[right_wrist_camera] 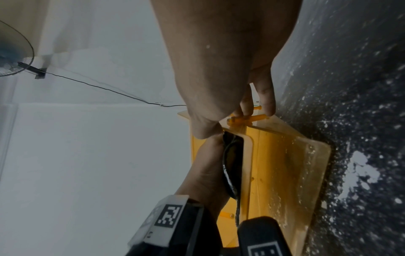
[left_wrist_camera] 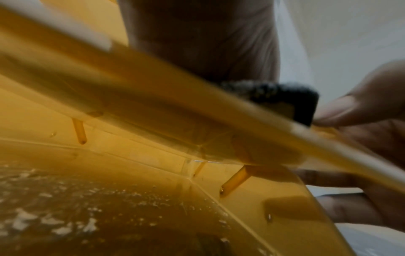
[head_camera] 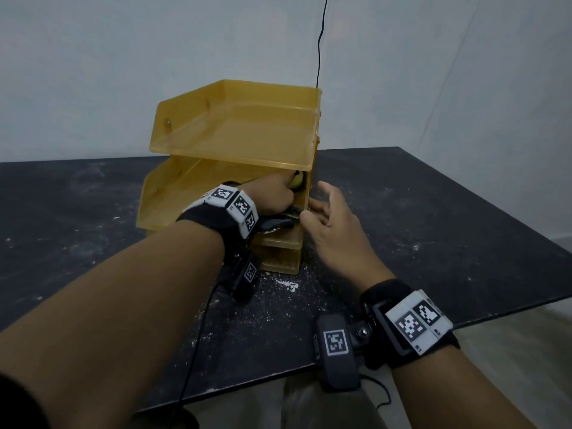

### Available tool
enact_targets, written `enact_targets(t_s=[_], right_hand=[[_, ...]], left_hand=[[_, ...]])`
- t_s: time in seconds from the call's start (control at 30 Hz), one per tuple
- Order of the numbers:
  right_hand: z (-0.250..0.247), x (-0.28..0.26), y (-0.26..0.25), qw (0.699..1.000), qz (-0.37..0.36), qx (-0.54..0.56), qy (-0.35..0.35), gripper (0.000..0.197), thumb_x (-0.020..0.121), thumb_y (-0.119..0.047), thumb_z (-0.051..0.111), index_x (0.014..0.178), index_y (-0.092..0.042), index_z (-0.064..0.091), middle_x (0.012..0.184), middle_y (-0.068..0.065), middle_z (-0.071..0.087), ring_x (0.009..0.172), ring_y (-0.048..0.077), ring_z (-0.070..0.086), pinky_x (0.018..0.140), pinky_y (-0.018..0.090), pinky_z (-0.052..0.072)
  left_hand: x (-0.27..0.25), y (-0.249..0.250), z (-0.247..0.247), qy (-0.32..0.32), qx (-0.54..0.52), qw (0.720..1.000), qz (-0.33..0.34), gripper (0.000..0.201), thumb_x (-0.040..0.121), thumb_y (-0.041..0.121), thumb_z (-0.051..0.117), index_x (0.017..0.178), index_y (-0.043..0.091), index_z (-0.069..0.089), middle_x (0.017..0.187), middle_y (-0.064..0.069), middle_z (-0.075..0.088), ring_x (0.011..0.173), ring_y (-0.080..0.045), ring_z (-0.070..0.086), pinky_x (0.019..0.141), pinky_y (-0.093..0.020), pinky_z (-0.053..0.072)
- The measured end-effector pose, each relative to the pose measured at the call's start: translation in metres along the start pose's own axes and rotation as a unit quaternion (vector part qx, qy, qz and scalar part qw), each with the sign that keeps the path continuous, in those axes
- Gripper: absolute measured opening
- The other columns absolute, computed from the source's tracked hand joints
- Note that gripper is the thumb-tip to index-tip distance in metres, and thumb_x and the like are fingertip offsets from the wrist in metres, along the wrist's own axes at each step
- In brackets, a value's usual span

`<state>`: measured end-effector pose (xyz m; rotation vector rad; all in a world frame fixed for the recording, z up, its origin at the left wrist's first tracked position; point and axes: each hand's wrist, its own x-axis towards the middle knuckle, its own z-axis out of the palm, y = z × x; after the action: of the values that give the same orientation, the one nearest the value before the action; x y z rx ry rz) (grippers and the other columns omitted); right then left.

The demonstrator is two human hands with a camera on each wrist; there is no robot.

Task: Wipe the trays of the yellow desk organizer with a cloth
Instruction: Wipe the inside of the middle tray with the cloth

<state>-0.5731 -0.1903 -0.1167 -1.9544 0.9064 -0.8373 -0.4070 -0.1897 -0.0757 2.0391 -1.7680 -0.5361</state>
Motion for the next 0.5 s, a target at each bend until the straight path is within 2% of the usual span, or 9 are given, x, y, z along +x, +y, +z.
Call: enact_targets(t_s=[0.07,0.13,0.2,0.27,0.3,0.37,0.43,0.5], right_hand=[[0.001,0.0,0.001,1.0,0.0,-0.001,0.004,0.07,0.098,-0.029,0.058,0.157,-0.023,0.022,0.15,0.005,0.05,0.121,0.004,0.052,0.097,0.024,0.043],[0.002,0.001,0.001,1.0,-0.002,-0.001,0.007,0.069,0.098,-0.028,0.059,0.157,-0.023,0.023,0.149,0.004,0.051,0.121,0.005,0.053,0.096,0.024,0.043],[0.001,0.001,0.002,1.0,0.0,0.009,0.008,0.069,0.097,-0.027,0.06,0.156,-0.024,0.024,0.147,0.003,0.053,0.119,0.004,0.055,0.094,0.022,0.043],[0.0,0.002,0.003,0.999,0.009,0.035,0.008,0.07,0.096,-0.027,0.062,0.155,-0.025,0.025,0.145,0.003,0.054,0.121,0.005,0.058,0.094,0.021,0.046],[0.0,0.003,0.004,0.999,0.012,0.046,0.007,0.071,0.095,-0.027,0.064,0.155,-0.025,0.025,0.145,0.003,0.055,0.121,0.006,0.059,0.094,0.021,0.047],[0.001,0.004,0.004,0.999,0.012,0.052,0.009,0.072,0.094,-0.026,0.065,0.155,-0.026,0.026,0.143,0.002,0.056,0.121,0.006,0.06,0.094,0.021,0.048],[0.001,0.005,0.004,0.999,0.008,0.05,0.012,0.073,0.093,-0.027,0.066,0.154,-0.026,0.026,0.143,0.002,0.057,0.121,0.007,0.06,0.094,0.022,0.049],[0.001,0.006,0.004,0.999,0.007,0.05,0.011,0.072,0.094,-0.028,0.066,0.154,-0.025,0.027,0.143,0.002,0.056,0.122,0.008,0.06,0.096,0.025,0.05]], left_hand=[[-0.001,-0.004,0.001,0.001,-0.009,1.0,0.008,0.064,0.089,0.004,0.041,0.149,0.021,0.029,0.135,-0.016,0.054,0.113,-0.031,0.055,0.099,-0.04,0.045],[-0.005,-0.008,0.001,-0.006,-0.027,0.999,0.023,0.062,0.091,0.002,0.043,0.148,0.021,0.033,0.139,-0.009,0.053,0.12,-0.025,0.052,0.097,-0.031,0.04],[-0.015,-0.016,0.0,-0.025,-0.098,0.994,0.047,0.066,0.092,-0.006,0.046,0.15,0.023,0.033,0.144,-0.002,0.05,0.128,-0.016,0.05,0.097,-0.024,0.038],[-0.028,-0.024,-0.002,-0.049,-0.202,0.975,0.076,0.071,0.09,-0.017,0.045,0.148,0.024,0.037,0.137,0.005,0.056,0.119,0.001,0.056,0.092,-0.016,0.046],[-0.031,-0.03,-0.003,-0.05,-0.244,0.966,0.074,0.071,0.089,-0.02,0.045,0.146,0.023,0.039,0.131,0.008,0.06,0.112,0.003,0.06,0.087,-0.015,0.049],[-0.032,-0.032,-0.005,-0.021,-0.244,0.968,0.056,0.064,0.091,-0.016,0.045,0.141,0.023,0.041,0.126,0.003,0.064,0.107,-0.006,0.065,0.082,-0.019,0.051],[-0.023,-0.029,-0.005,0.046,-0.145,0.988,0.025,0.05,0.093,-0.007,0.045,0.138,0.016,0.045,0.123,-0.004,0.063,0.107,-0.017,0.061,0.085,-0.023,0.044],[-0.011,-0.023,-0.003,0.07,-0.084,0.994,-0.016,0.038,0.094,-0.001,0.042,0.128,0.012,0.051,0.12,-0.011,0.061,0.106,-0.024,0.055,0.087,-0.028,0.04]])
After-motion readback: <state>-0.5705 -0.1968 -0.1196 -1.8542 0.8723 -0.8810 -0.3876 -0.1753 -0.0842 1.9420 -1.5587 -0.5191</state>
